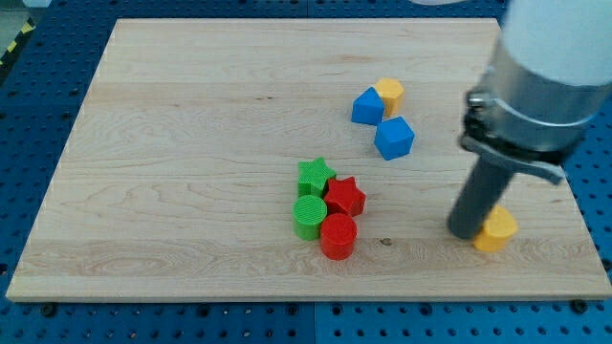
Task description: Move your arm above the yellow hexagon
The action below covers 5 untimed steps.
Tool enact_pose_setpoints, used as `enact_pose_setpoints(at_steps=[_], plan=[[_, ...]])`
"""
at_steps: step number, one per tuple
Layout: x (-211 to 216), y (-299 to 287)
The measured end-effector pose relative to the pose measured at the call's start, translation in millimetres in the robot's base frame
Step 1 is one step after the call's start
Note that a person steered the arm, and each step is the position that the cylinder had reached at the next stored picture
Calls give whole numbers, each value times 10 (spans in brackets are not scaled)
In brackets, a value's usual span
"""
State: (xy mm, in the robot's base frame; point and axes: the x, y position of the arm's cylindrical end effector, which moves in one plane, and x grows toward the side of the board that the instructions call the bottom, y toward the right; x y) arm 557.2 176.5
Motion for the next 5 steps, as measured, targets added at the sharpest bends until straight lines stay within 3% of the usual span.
enact_pose_setpoints(at_steps=[2,3,5], plan=[[82,179],[-376,179],[-1942,180]])
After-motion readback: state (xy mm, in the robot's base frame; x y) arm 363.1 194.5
